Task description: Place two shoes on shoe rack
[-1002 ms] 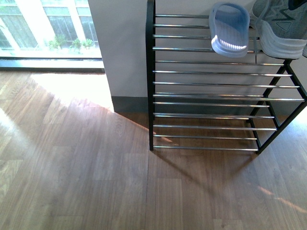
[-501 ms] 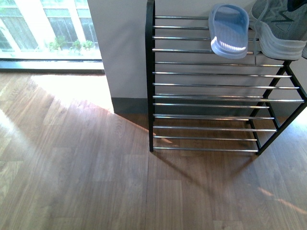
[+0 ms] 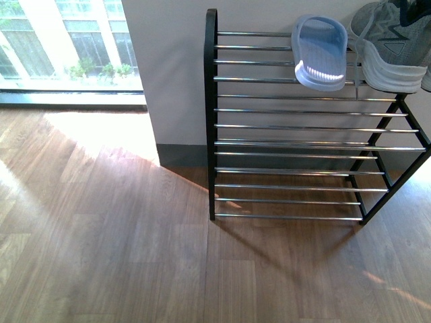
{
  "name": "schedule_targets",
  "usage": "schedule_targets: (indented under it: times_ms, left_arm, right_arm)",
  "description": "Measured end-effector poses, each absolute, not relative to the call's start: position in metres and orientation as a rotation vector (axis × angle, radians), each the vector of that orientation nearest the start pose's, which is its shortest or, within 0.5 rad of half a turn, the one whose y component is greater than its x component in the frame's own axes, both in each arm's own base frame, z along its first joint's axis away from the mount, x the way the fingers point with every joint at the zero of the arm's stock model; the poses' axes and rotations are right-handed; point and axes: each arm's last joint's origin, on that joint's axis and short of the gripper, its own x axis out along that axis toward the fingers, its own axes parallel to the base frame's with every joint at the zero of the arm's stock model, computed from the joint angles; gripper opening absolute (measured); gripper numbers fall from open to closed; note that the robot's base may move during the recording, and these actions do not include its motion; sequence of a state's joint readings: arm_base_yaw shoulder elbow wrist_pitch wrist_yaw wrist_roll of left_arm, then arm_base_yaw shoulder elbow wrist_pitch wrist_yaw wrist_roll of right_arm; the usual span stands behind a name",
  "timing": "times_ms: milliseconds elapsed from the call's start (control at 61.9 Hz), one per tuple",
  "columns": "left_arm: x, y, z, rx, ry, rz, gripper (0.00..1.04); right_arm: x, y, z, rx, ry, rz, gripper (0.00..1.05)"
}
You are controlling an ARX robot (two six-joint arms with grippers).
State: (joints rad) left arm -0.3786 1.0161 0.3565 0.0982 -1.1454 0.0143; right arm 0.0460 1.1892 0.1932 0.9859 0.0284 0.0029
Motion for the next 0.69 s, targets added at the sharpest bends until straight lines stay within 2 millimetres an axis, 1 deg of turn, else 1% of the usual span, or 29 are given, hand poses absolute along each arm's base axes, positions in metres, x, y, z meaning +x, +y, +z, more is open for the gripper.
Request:
schedule_targets:
  times_ms: [113, 259, 582, 695]
  left_arm:
    - [0.176, -0.042, 0.183, 0.41, 0.422, 0.743, 0.02]
    - [0.176, -0.042, 0.183, 0.411, 0.422, 0.743, 0.02]
    - [0.176, -0.042, 0.183, 0.41, 0.422, 0.743, 0.02]
    - [0.176, -0.042, 0.183, 0.411, 0.422, 0.743, 0.02]
  right_arm:
    - [0.188, 0.001, 0.17, 0.003, 0.003, 0.0, 0.01]
    - [0.175, 0.0, 0.16, 0.002, 0.025, 0.003, 0.01]
    - [0.149, 0.0, 0.162, 0.003, 0.015, 0.002, 0.01]
    - [0.143, 0.0, 0.166, 0.002, 0.002, 0.002, 0.01]
